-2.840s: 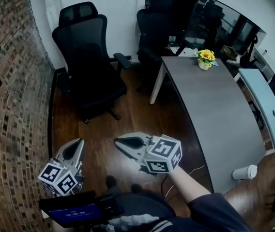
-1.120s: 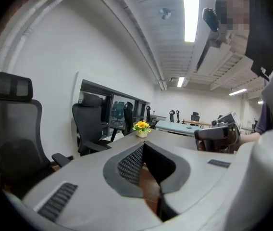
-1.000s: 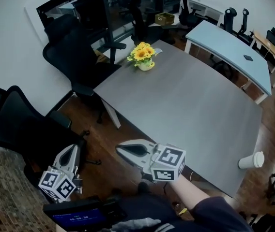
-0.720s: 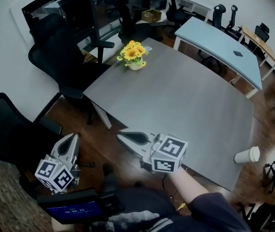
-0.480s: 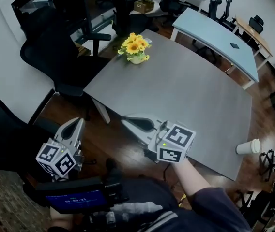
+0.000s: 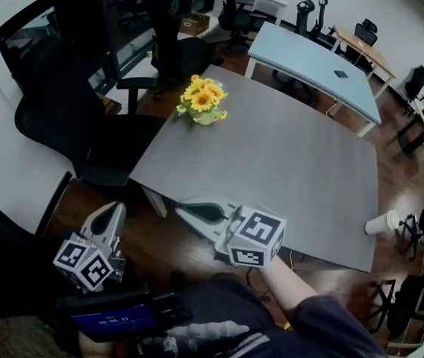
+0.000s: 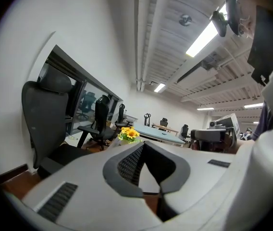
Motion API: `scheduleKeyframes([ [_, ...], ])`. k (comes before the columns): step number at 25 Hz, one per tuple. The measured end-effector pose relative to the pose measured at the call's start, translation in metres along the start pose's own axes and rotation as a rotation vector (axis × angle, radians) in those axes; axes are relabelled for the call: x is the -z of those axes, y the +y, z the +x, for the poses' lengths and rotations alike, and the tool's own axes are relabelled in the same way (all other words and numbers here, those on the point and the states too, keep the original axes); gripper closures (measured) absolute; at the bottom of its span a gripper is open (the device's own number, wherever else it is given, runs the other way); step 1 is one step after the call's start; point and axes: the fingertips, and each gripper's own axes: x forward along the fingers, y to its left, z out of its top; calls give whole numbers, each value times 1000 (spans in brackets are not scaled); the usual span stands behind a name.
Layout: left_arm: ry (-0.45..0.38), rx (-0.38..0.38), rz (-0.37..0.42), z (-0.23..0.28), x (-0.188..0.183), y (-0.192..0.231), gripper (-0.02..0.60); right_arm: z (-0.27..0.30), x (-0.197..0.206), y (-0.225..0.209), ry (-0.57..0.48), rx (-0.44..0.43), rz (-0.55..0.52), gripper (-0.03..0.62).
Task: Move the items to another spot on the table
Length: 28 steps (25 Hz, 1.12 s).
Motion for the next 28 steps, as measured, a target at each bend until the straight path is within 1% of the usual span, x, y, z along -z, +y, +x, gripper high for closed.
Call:
scheduleKeyframes([
  [2, 1, 16, -12, 10, 0, 6, 558, 1, -1, -7, 5, 24, -24, 611],
  [5, 11, 45, -26, 34, 3, 3, 558, -9, -1, -26, 11, 61, -39, 611],
  [9, 50, 77, 20, 73, 4, -5, 558, -29, 2, -69, -4, 119, -8, 611],
  [12, 94, 87, 57, 109, -2, -12, 557, -42, 3, -112, -24, 150, 28, 611],
  [13, 110, 86, 72, 123, -3, -14, 558, -46, 3, -128, -30, 157, 40, 611],
  [15, 131, 61, 96, 150, -9, -13, 558, -54, 1, -160, -48, 162, 64, 611],
  [18, 139, 27, 121, 191, -25, -16, 558, -62, -8, -208, -68, 171, 98, 611],
  [21, 135, 26, 144, 230, -37, -29, 558, -70, -17, -252, -53, 207, 92, 611],
  [24, 129, 11, 148, 267, -48, -32, 558, -75, -23, -287, -37, 239, 93, 611],
  [28, 171, 8, 171, 304, -53, -27, 558, -85, -26, -327, -32, 313, 111, 611],
])
